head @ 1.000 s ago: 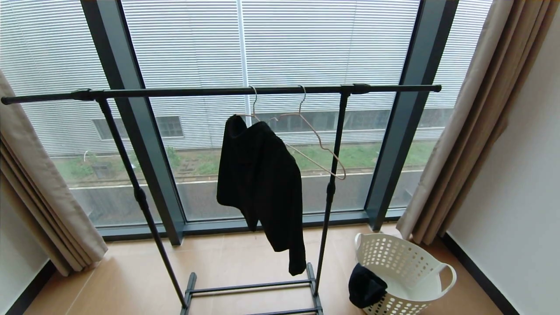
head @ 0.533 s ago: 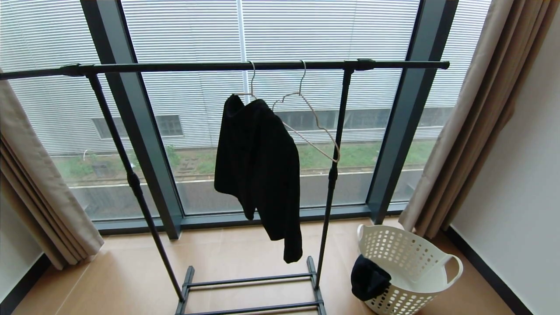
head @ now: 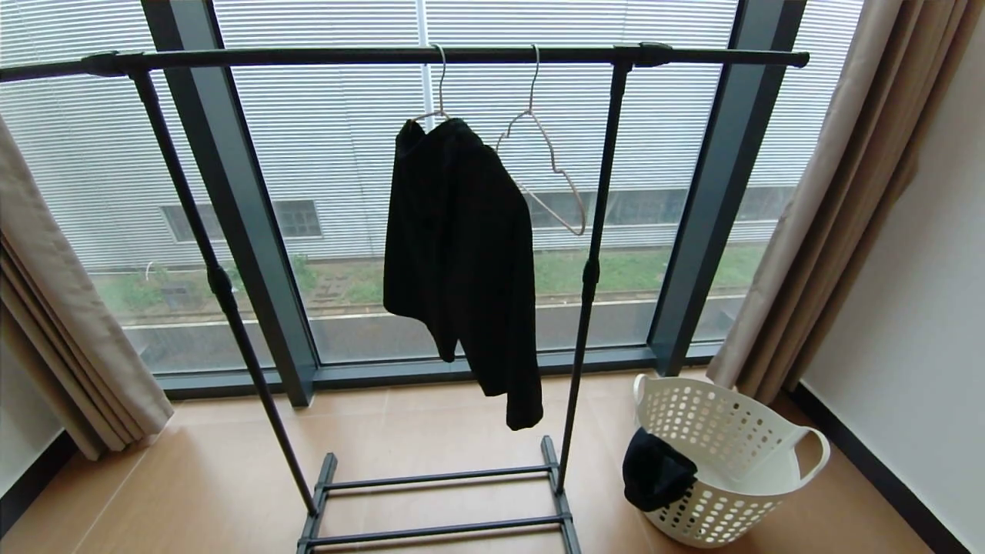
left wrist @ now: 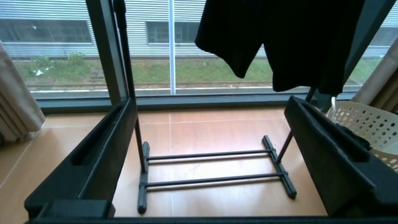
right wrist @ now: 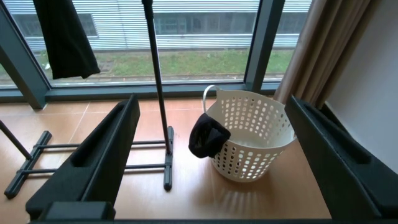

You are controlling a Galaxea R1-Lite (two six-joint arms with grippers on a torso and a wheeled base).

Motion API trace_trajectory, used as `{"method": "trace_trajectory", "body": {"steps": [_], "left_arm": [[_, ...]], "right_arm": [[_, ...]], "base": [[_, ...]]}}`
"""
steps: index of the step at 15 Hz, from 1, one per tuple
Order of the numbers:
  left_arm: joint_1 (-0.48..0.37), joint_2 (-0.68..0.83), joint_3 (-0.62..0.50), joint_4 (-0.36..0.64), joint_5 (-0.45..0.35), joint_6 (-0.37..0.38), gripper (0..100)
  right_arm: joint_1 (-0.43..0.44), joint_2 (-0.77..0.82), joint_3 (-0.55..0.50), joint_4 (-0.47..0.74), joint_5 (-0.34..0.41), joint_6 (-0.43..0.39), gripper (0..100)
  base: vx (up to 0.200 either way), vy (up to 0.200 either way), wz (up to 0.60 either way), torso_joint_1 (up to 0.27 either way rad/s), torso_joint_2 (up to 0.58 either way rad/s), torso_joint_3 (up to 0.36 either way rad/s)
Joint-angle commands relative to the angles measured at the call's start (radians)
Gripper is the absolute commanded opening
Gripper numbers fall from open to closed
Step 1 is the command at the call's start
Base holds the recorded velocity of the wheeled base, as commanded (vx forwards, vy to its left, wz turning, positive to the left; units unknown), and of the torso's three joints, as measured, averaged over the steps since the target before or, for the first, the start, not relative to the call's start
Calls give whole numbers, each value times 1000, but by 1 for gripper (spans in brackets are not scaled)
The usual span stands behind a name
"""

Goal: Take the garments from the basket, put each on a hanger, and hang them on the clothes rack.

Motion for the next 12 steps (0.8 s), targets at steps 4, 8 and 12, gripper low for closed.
{"method": "trace_trajectory", "body": {"steps": [4,8,12], "left_arm": [[0,2,0,0,0,-5,100],[0,2,0,0,0,-5,100],[0,2,0,0,0,-5,100]], "right_arm": [[0,2,0,1,-2,0,100],[0,2,0,1,-2,0,100],[0,2,1,1,0,0,100]], "base": [[0,0,0,-145,475,333],[0,0,0,-102,469,350],[0,0,0,-58,436,376]]}}
